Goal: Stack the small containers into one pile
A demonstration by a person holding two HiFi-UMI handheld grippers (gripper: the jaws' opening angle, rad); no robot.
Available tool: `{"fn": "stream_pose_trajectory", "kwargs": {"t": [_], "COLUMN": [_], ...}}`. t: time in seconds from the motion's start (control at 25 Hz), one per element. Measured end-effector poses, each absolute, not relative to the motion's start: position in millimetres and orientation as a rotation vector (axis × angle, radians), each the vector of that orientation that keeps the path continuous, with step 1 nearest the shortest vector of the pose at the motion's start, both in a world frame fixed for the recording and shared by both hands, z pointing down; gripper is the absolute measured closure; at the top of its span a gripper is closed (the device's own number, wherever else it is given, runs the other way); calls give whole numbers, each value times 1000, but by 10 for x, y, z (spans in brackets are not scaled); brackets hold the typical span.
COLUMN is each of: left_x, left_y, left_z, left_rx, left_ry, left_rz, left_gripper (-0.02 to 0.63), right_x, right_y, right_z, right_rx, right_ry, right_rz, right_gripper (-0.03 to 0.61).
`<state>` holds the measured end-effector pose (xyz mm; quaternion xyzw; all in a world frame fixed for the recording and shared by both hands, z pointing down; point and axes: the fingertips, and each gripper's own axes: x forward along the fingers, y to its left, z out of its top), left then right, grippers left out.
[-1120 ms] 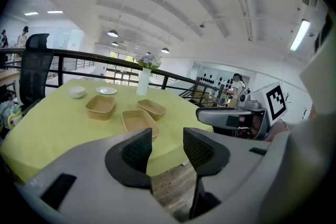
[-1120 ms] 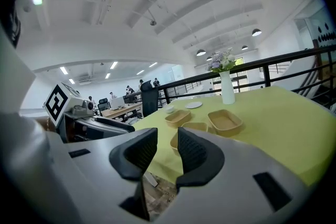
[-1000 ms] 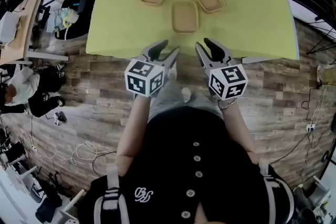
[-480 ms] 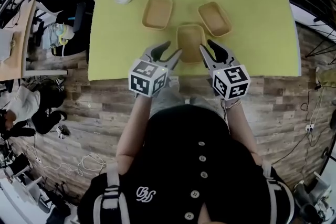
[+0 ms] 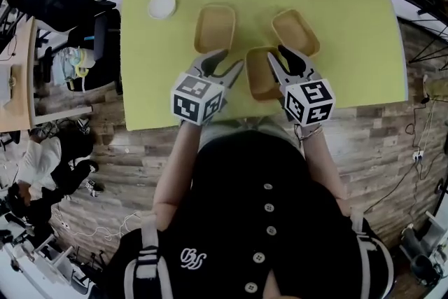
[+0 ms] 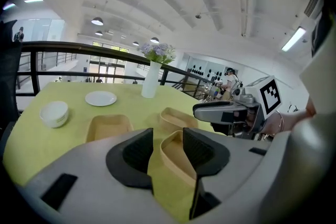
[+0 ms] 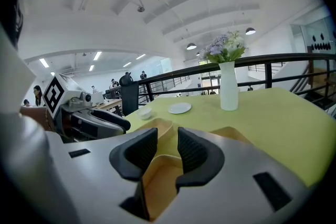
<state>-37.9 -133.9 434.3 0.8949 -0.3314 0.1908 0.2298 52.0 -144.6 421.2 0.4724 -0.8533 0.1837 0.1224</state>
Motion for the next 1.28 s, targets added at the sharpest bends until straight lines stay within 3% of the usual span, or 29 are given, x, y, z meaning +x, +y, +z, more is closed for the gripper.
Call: {"fn": "stream_pose_trajectory", "kwargs": {"t": [0.76,0.84,1.28], "left_x": [-220,-205,-127], "left_y": [-1422,-1367,-1206], "left_z": [4557,4591,4869], "left_rx": [2411,2383,2206], "left_ry": [-778,-781,-796], "left_rz": [538,540,530], "left_gripper": [456,500,448], "right_x": [600,593,609], "right_y": [-1829,-1835,-1844], "right_z": [4305,4279,4376], "right_rx": [1402,1373,1248], "right_ry": [-2456,-2470,-2476], "right_rz": [574,572,606], "right_gripper": [464,464,465]}}
